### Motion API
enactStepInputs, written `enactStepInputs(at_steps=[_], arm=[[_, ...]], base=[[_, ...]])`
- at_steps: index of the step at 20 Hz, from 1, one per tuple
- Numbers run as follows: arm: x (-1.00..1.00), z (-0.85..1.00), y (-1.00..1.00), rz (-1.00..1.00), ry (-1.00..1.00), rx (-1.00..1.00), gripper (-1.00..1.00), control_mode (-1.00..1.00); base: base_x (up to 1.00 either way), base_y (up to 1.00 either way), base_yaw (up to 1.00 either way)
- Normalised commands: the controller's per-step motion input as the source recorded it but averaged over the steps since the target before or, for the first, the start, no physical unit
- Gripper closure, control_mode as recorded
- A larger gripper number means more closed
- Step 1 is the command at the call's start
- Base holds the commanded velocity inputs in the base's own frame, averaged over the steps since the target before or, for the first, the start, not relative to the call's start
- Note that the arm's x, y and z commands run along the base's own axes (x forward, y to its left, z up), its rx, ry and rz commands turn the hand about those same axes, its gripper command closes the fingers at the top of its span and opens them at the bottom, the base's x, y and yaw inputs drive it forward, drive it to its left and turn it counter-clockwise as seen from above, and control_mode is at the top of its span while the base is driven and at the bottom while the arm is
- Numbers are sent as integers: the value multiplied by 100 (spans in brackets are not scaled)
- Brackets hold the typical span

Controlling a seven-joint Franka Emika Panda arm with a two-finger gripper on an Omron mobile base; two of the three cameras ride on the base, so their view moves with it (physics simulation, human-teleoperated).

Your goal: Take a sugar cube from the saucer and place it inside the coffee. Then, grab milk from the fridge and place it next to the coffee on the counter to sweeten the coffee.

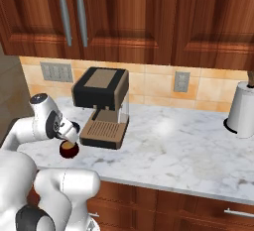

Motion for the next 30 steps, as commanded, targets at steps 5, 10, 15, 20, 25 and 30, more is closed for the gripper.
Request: enactStepInputs(at_steps=[5, 10, 15, 20, 25, 30], arm=[[-59, 54, -54, 10, -4, 4, -100, -100], [-42, 31, -50, 11, 0, 0, -100, -100], [0, 37, -51, 9, -2, 0, -100, -100], [0, 17, -7, 1, -2, 0, -100, -100], [0, 0, 0, 0, 0, 0, -100, 100], [0, 0, 0, 0, 0, 0, -100, 100]], base=[[0, 0, 0], [0, 0, 0], [0, 0, 0], [0, 0, 0], [-29, 1, 7], [-92, 1, 51]])
